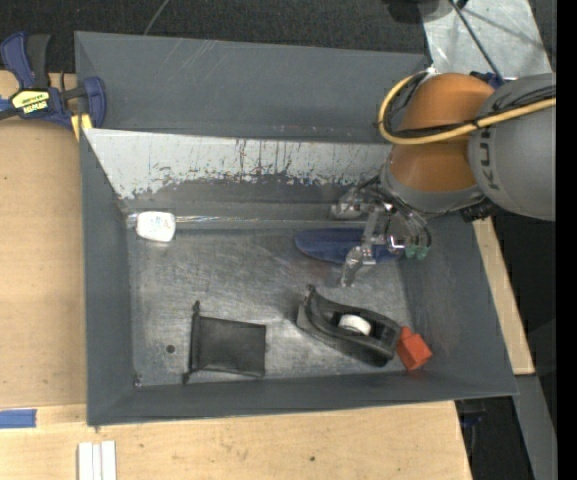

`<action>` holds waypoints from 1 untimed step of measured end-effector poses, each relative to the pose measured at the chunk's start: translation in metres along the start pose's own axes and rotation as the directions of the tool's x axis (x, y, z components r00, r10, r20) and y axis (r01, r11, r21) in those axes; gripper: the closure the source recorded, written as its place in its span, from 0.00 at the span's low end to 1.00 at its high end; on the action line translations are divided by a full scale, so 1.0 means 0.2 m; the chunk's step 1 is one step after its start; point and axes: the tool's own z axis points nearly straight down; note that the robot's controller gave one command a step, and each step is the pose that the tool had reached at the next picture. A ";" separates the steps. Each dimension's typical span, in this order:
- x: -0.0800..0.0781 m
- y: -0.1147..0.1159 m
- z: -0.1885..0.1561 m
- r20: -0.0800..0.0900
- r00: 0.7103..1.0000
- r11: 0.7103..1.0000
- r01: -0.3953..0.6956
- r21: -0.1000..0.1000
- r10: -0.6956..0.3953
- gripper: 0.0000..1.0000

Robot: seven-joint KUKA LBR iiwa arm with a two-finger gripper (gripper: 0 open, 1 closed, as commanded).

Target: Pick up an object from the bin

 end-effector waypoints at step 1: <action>0.01 -0.02 -0.08 0.000 0.998 0.998 -0.060 0.002 0.060 0.00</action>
Offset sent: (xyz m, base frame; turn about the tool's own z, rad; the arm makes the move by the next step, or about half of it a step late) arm -0.0039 -0.0022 0.0155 0.0604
